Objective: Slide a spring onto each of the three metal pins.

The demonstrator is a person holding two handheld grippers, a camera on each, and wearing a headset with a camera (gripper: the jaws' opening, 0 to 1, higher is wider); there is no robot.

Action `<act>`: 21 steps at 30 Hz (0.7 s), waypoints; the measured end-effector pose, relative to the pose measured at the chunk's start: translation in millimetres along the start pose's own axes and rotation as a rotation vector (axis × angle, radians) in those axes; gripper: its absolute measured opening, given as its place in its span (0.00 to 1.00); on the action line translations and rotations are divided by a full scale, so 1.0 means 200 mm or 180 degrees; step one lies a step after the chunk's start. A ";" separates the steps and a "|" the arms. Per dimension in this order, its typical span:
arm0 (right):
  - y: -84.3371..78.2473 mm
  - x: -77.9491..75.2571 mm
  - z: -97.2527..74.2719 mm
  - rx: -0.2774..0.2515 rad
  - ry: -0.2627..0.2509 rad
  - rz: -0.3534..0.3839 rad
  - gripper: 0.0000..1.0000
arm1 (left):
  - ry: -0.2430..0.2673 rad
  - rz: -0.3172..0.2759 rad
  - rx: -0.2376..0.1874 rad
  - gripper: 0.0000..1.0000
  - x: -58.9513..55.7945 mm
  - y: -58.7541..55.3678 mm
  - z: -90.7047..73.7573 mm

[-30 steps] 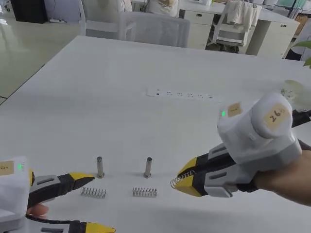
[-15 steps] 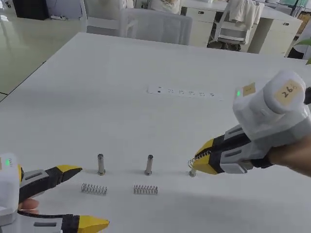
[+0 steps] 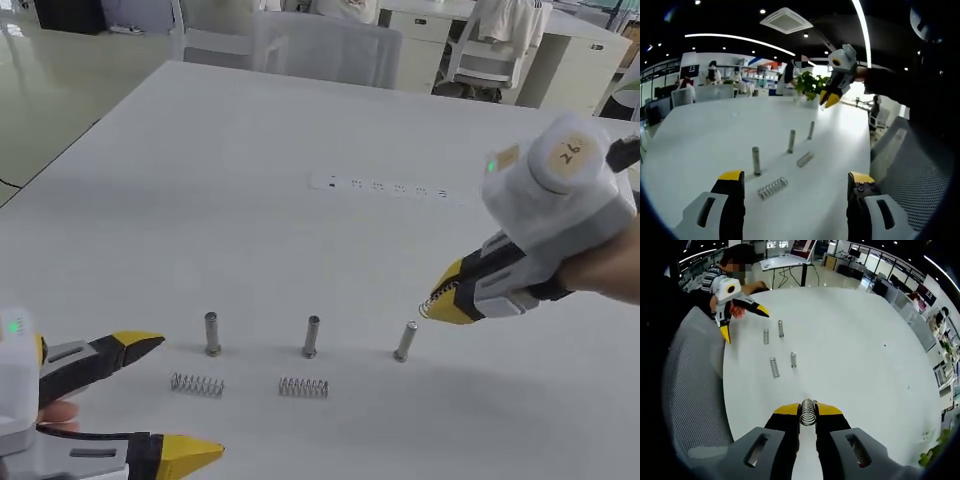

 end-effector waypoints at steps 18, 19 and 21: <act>-0.03 -0.01 0.16 0.0392 0.0253 -0.0274 0.08 | 0.0040 0.0002 -0.0019 0.81 0.00 0.00 -0.02; -0.03 -0.01 0.16 0.0404 0.0258 -0.0286 0.08 | 0.0040 0.0002 -0.0020 0.81 0.00 0.00 -0.02; -0.03 0.00 0.18 0.0440 0.0277 -0.0303 0.08 | 0.0040 0.0003 -0.0014 0.80 0.01 0.00 -0.02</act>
Point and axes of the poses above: the centre of the closed fingertips' face, and the gripper's own axes: z roughly forward along the fingers, x roughly to its left, y roughly out of its top, the point moved 3 cm from there along -z, roughly backward along the fingers, and after that the axes turned 14 degrees about -y, right-handed, at the moved point
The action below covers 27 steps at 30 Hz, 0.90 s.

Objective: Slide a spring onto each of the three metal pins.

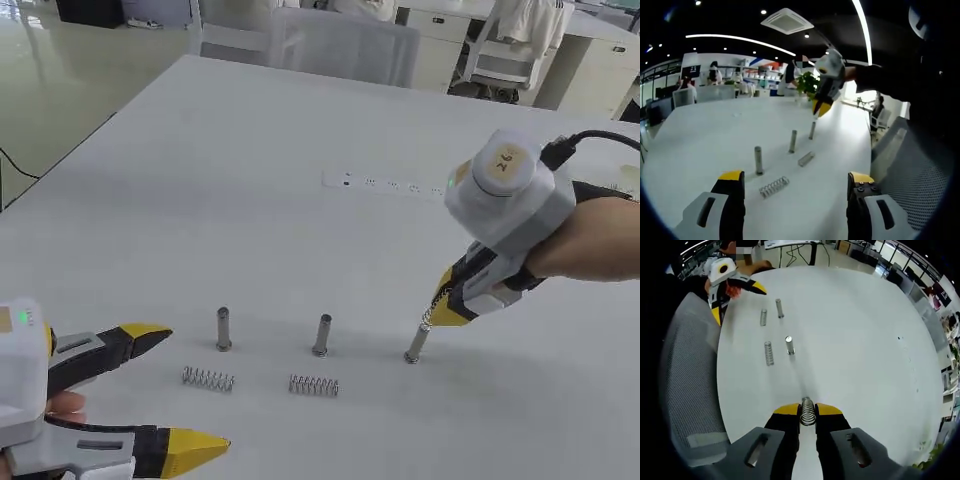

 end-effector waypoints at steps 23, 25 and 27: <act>-0.03 0.00 0.14 0.0253 0.0138 -0.0097 0.08 | -0.0011 -0.0005 0.0001 0.79 0.01 0.00 0.00; -0.03 0.00 0.16 0.0261 0.0156 -0.0081 0.08 | -0.0011 -0.0005 0.0002 0.79 0.01 0.00 0.00; -0.04 0.01 0.18 0.0288 0.0158 -0.0081 0.08 | -0.0010 -0.0005 0.0002 0.79 0.01 0.00 0.00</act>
Point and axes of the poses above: the centre of the closed fingertips' face, and the gripper's own axes: z roughly forward along the fingers, x roughly to its left, y roughly out of its top, the point moved 3 cm from there along -z, roughly backward along the fingers, and after that the axes turned 14 degrees about -y, right-handed, at the moved point
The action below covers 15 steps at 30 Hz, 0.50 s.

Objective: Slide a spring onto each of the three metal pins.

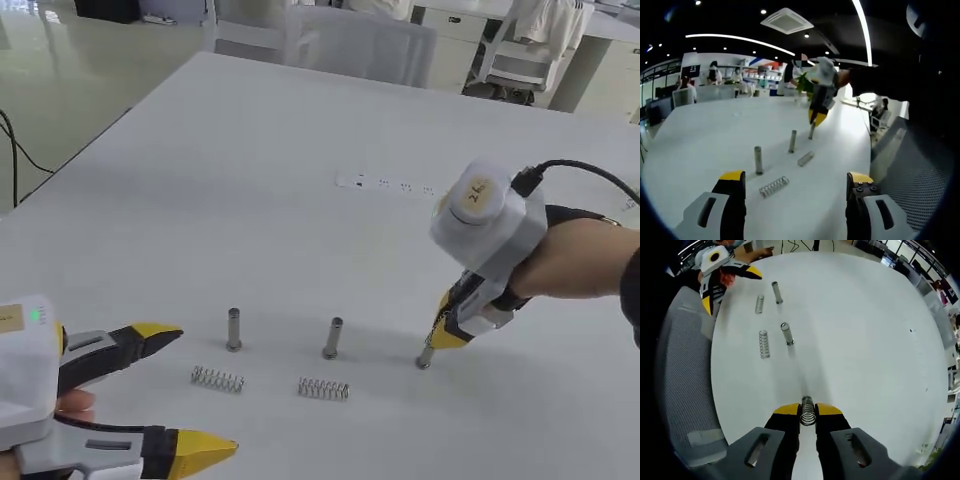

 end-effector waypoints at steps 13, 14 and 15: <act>-0.03 0.05 0.11 0.0110 0.0023 -0.0025 0.09 | -0.0002 0.0003 0.0016 0.78 0.00 0.00 0.00; -0.03 0.05 0.12 0.0115 0.0025 -0.0032 0.09 | -0.0004 0.0003 0.0015 0.78 0.00 0.00 0.00; -0.03 0.06 0.13 0.0119 0.0021 -0.0034 0.09 | -0.0004 0.0003 0.0015 0.78 0.00 0.00 0.00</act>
Point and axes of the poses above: the centre of the closed fingertips' face, and the gripper's own axes: z roughly forward along the fingers, x roughly to its left, y roughly out of its top, the point moved 3 cm from there along -z, roughly backward along the fingers, and after that the axes turned 14 degrees about -y, right-handed, at the moved point
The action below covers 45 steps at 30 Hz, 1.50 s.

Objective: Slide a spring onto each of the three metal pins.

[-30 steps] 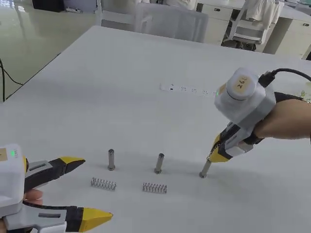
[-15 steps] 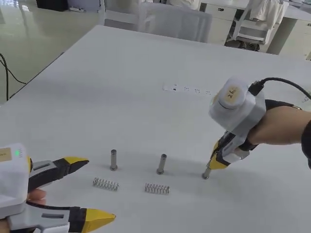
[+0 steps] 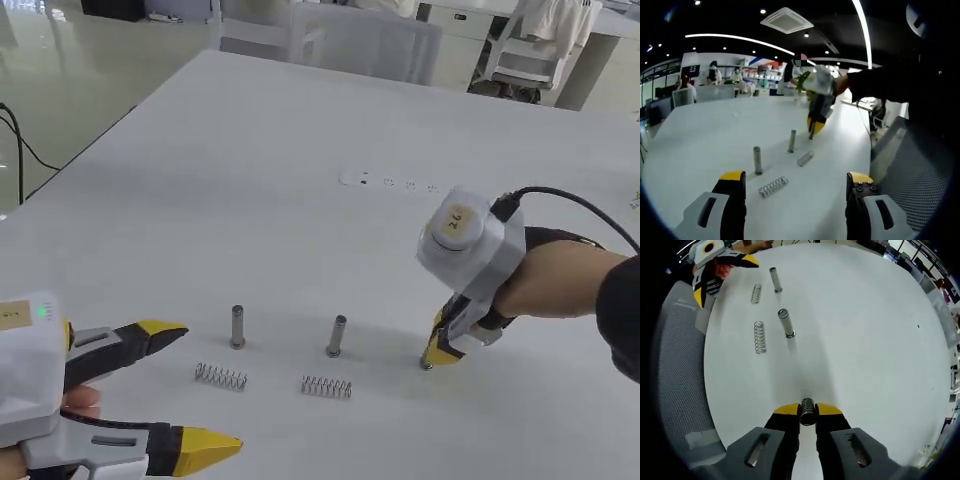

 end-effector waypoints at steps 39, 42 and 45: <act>0.15 0.06 -0.11 -0.0431 -0.0061 -0.0043 0.25 | -0.0038 0.0028 0.0010 0.78 -0.02 0.01 0.02; 0.18 0.09 -0.13 -0.0491 -0.0041 -0.0063 0.23 | -0.0038 0.0033 0.0007 0.78 -0.02 0.01 0.02; 0.21 0.11 -0.15 -0.0541 -0.0013 -0.0079 0.22 | -0.0034 0.0035 0.0005 0.78 -0.02 0.01 0.02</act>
Point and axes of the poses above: the centre of the closed fingertips' face, and the gripper's own axes: z roughly forward along the fingers, x roughly to its left, y roughly out of its top, the point moved 3 cm from there along -z, roughly backward along the fingers, and after that the axes turned 14 degrees about -y, right-handed, at the moved point
